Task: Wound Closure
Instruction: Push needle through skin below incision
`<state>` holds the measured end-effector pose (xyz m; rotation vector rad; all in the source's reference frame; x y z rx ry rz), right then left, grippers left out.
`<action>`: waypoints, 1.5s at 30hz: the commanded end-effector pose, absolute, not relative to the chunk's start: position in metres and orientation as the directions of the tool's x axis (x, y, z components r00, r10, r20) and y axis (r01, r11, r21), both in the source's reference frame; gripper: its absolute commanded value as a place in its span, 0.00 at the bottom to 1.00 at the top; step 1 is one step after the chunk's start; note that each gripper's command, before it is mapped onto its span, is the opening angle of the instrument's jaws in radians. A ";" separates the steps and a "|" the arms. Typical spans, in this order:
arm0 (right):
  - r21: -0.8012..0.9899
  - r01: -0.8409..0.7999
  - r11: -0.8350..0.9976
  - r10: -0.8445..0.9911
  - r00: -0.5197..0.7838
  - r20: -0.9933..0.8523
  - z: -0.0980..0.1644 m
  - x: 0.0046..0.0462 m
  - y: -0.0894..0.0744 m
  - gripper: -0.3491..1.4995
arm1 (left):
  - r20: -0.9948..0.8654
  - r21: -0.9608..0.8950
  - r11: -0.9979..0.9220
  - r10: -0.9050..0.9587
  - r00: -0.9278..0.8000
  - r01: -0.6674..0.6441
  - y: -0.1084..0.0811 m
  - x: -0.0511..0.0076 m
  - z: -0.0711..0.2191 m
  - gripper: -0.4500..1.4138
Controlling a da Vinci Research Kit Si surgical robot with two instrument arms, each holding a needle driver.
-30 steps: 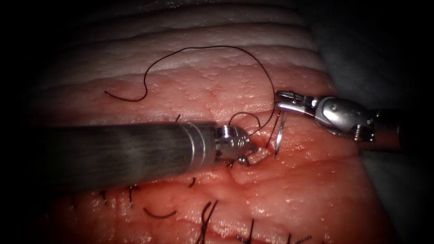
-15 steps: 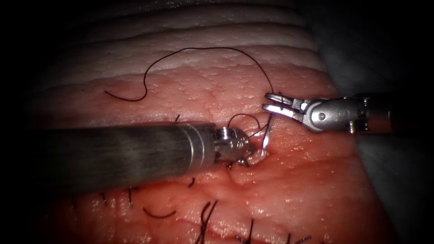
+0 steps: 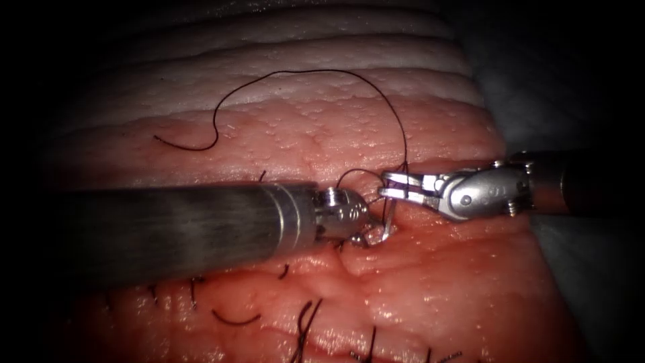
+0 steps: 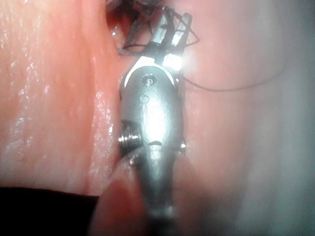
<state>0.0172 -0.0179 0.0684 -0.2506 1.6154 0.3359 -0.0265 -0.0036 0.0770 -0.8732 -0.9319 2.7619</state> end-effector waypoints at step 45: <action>0.340 -0.150 0.928 0.345 0.007 -0.938 0.071 0.0168 -0.013 0.00 | -0.666 -0.385 -0.919 0.340 -0.664 -0.085 -0.009 -0.0280 0.068 0.35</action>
